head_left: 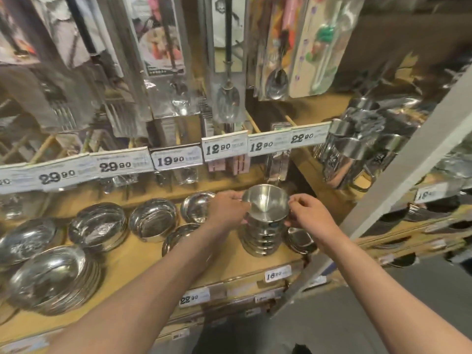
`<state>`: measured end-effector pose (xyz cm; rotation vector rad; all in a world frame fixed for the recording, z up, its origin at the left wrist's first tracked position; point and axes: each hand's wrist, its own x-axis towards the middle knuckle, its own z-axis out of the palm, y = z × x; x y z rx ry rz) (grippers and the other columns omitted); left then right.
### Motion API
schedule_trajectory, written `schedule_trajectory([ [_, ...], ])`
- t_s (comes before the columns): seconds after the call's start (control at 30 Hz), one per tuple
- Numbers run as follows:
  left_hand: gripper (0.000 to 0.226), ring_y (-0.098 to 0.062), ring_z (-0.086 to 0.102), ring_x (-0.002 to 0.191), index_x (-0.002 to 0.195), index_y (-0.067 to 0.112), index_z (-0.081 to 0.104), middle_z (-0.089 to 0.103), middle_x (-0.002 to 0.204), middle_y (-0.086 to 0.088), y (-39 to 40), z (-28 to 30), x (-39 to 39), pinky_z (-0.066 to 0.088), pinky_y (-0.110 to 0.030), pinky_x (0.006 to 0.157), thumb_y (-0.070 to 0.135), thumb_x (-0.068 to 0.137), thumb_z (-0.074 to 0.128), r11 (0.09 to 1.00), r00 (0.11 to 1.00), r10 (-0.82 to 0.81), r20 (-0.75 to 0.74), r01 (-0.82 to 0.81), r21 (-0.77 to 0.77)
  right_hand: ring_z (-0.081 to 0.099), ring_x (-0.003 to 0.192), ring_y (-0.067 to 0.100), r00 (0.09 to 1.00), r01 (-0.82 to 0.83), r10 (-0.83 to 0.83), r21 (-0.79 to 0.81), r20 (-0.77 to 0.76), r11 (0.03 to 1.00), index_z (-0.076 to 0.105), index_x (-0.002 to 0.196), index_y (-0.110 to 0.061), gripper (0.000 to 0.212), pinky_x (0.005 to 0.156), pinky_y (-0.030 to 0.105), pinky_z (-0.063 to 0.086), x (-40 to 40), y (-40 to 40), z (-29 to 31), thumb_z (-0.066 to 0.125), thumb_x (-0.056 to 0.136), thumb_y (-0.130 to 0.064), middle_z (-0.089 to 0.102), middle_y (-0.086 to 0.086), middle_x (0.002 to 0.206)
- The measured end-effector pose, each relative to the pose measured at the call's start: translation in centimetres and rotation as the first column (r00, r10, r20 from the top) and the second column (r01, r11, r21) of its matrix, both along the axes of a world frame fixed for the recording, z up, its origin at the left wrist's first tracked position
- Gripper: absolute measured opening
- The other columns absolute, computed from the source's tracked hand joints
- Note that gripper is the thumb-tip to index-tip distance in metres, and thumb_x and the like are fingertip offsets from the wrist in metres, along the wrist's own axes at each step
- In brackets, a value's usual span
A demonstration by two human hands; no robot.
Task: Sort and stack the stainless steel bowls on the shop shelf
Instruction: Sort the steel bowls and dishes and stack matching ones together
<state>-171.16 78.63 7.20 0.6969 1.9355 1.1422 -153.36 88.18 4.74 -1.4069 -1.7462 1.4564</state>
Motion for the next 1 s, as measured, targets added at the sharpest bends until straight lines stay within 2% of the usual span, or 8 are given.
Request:
schedule_trajectory([
  [0.17, 0.009, -0.023, 0.073, 0.087, 0.087, 0.015, 0.073, 0.074, 0.090, -0.006, 0.6, -1.1, 0.0, 0.064, -0.044, 0.077, 0.007, 0.086, 0.068, 0.999, 0.999, 0.013, -0.053, -0.015, -0.031, 0.075, 0.065, 0.015, 0.999, -0.016, 0.015, 0.017, 0.046, 1.000, 0.073, 0.091, -0.024, 0.019, 0.084, 0.049, 0.062, 0.0, 0.4, -1.3, 0.057, 0.099, -0.030, 0.075, -0.008, 0.079],
  [0.33, 0.022, -0.026, 0.070, 0.100, 0.110, 0.011, 0.074, 0.073, 0.101, -0.010, 0.9, -2.4, -0.1, 0.058, -0.043, 0.092, 0.009, 0.089, 0.067, 0.999, 0.996, -0.012, -0.085, 0.008, -0.051, 0.076, 0.067, 0.015, 0.997, -0.032, 0.029, 0.040, 0.076, 0.999, 0.071, 0.096, -0.022, 0.011, 0.088, 0.046, 0.060, -0.1, 0.5, -2.4, 0.060, 0.097, -0.024, 0.077, 0.002, 0.083],
  [0.5, 0.022, -0.024, 0.071, 0.096, 0.112, 0.012, 0.073, 0.072, 0.090, -0.004, 1.5, -3.3, -0.1, 0.059, -0.044, 0.091, 0.012, 0.092, 0.064, 1.000, 0.998, 0.010, -0.068, -0.012, -0.026, 0.064, 0.054, 0.000, 0.993, -0.074, 0.066, 0.085, 0.098, 0.994, 0.069, 0.089, -0.022, 0.010, 0.065, 0.026, 0.048, 0.5, 0.7, -2.8, 0.062, 0.095, -0.027, 0.073, 0.006, 0.073],
  [0.67, 0.036, -0.026, 0.068, 0.106, 0.129, 0.010, 0.066, 0.072, 0.111, -0.011, 1.7, -3.7, -0.2, 0.056, -0.044, 0.097, 0.023, 0.096, 0.063, 0.999, 0.994, -0.010, -0.106, 0.006, -0.038, 0.058, 0.058, 0.008, 0.994, -0.070, 0.063, 0.081, 0.085, 0.994, 0.066, 0.082, -0.021, 0.013, 0.065, 0.033, 0.047, 0.8, 1.3, -3.3, 0.061, 0.093, -0.025, 0.061, -0.009, 0.062],
  [0.77, 0.041, -0.026, 0.065, 0.112, 0.131, 0.014, 0.064, 0.069, 0.123, -0.011, 1.4, -4.1, -0.4, 0.053, -0.045, 0.101, 0.035, 0.097, 0.057, 0.997, 0.996, 0.004, -0.094, -0.011, -0.072, 0.066, 0.078, 0.017, 0.997, -0.030, 0.028, 0.037, 0.069, 0.999, 0.069, 0.090, -0.028, 0.020, 0.081, 0.045, 0.057, 0.8, 1.8, -3.8, 0.058, 0.089, -0.043, 0.069, -0.010, 0.076],
  [0.87, 0.045, -0.028, 0.060, 0.118, 0.129, 0.015, 0.064, 0.062, 0.134, -0.010, 1.2, -4.7, -0.5, 0.050, -0.047, 0.104, 0.044, 0.101, 0.044, 0.991, 1.000, 0.019, -0.001, -0.019, -0.131, 0.061, 0.115, 0.019, 0.999, -0.019, 0.023, -0.093, 0.039, 0.996, 0.068, 0.118, -0.034, 0.047, 0.098, 0.046, 0.052, 0.5, 2.4, -4.5, 0.045, 0.088, -0.062, 0.069, -0.008, 0.118],
  [0.93, 0.049, -0.030, 0.060, 0.115, 0.134, 0.013, 0.058, 0.060, 0.134, -0.010, 1.2, -5.1, -0.4, 0.050, -0.048, 0.103, 0.047, 0.105, 0.037, 0.988, 0.986, 0.038, 0.162, -0.013, -0.151, 0.053, 0.129, 0.023, 0.999, -0.020, 0.011, -0.282, -0.032, 0.959, 0.060, 0.133, -0.035, 0.053, 0.090, 0.042, 0.055, 0.1, 2.5, -5.1, 0.040, 0.094, -0.064, 0.058, -0.003, 0.140],
  [1.0, 0.044, -0.022, 0.062, 0.095, 0.128, 0.024, 0.058, 0.066, 0.115, -0.003, 1.0, -5.1, -0.1, 0.055, -0.047, 0.094, 0.052, 0.105, 0.033, 0.991, 0.919, 0.063, 0.390, -0.013, -0.130, 0.053, 0.124, 0.021, 0.996, -0.049, 0.015, -0.422, -0.083, 0.905, 0.057, 0.134, -0.038, 0.050, 0.074, 0.038, 0.057, -0.2, 2.2, -5.4, 0.036, 0.097, -0.066, 0.053, -0.002, 0.145],
])
